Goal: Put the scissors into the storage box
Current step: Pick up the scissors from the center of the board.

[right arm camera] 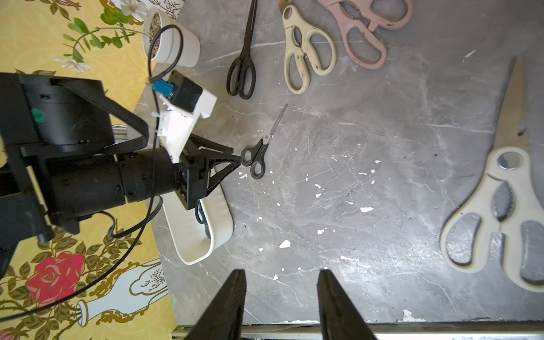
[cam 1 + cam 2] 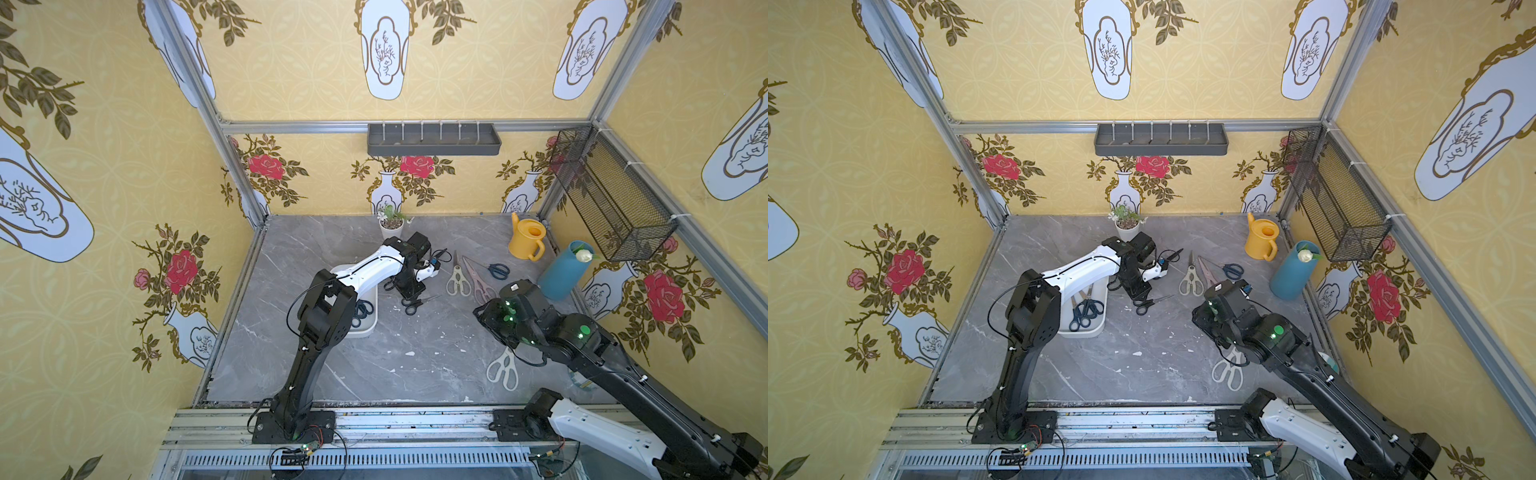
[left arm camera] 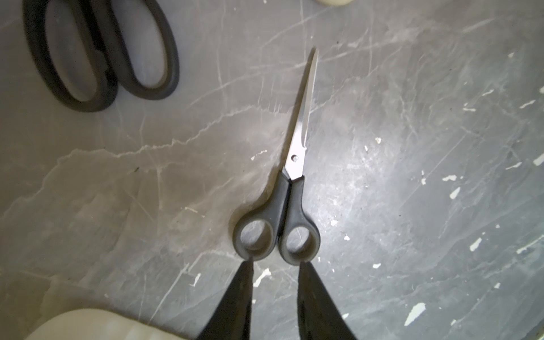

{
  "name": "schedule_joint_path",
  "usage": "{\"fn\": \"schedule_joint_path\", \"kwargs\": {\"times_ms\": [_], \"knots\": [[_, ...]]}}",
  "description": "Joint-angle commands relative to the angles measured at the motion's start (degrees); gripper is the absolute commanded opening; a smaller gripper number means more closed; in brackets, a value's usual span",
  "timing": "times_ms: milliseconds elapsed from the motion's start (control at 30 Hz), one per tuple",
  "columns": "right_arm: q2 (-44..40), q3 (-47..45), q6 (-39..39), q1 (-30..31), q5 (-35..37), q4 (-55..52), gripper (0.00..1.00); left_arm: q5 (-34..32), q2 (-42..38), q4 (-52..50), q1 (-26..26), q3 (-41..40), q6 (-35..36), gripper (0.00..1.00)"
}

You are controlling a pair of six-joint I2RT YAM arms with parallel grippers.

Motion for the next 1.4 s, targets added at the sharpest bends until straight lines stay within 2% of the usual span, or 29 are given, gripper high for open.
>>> {"fn": "schedule_joint_path", "kwargs": {"times_ms": [0,567,867,933,1200,1367], "knots": [[-1.0,-0.6,-0.8,0.0,1.1,0.5,0.46,0.1,2.1,-0.7,-0.2,0.7,0.9,0.3],[-2.0,-3.5,0.1,0.0,0.5,0.6,0.5,-1.2,5.8,-1.4,-0.4,0.3,3.8,0.36],[-2.9,-4.1,1.1,0.0,1.4,-0.4,0.51,-2.9,5.7,-1.0,-1.3,-3.7,5.3,0.43],[-3.0,-4.3,1.2,-0.1,1.6,-0.4,0.51,-3.2,5.3,-0.2,-1.6,-5.1,5.4,0.4],[-2.5,-4.0,1.6,-0.1,3.3,-0.9,0.51,-5.1,5.6,1.1,-1.9,-5.9,5.4,0.19],[-2.5,-3.4,2.4,-0.1,5.4,-2.3,0.51,-3.9,3.0,-0.8,-2.2,-4.2,3.7,0.17]]}}
